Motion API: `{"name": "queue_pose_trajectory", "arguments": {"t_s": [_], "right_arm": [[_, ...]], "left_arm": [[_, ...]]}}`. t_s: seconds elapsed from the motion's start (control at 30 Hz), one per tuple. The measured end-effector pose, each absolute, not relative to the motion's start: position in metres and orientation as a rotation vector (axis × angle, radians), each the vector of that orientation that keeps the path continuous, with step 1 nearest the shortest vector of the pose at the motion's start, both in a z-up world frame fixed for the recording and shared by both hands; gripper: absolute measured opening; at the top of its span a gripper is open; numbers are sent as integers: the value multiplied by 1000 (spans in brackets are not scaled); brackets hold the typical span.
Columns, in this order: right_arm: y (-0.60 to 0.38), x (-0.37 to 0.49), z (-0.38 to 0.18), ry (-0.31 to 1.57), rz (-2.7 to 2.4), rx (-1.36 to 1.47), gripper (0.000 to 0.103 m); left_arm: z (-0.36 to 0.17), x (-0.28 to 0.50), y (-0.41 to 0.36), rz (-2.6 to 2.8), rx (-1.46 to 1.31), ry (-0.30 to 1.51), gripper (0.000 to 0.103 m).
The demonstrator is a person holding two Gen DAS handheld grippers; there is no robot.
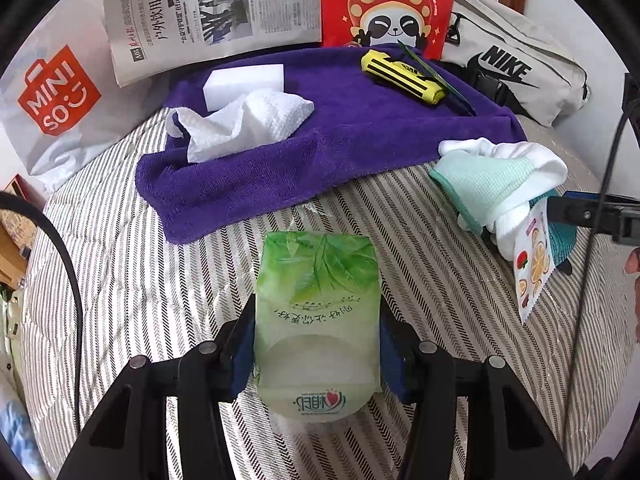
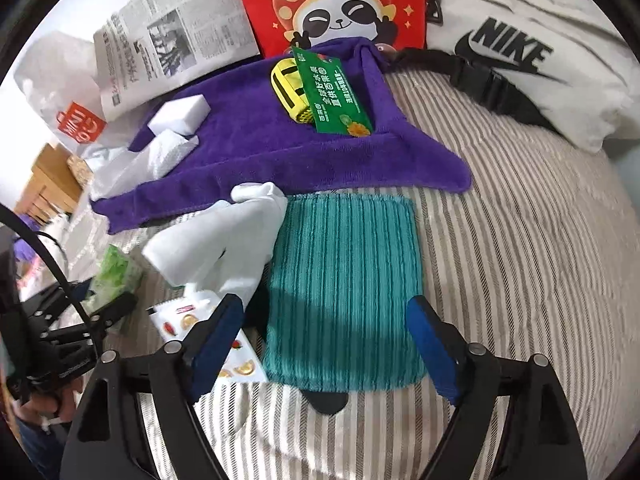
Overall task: Organize soft objects
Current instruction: 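Grasp the green tissue pack with the left tool while the right tool grasps the teal knit pad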
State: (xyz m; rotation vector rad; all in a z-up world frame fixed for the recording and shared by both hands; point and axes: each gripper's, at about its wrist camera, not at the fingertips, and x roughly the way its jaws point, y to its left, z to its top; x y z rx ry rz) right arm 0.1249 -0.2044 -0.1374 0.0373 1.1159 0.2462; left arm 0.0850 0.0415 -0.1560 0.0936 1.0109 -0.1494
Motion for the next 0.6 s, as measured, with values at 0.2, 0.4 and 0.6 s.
{"name": "queue_pose_trajectory", "arguments": {"t_s": [0.2,0.4,0.6], "right_arm": [[-203,132,-147,1126,169,-35,86],[-200,137,-161,1140,162,-35,91],[-202,132,-160,1104,195,-49,87]], "left_arm": [[-157,85,40,-144,87,993,52],[-157,86,38,-135,82,994,55],[-157,86,37,-136,84,996,55]]}}
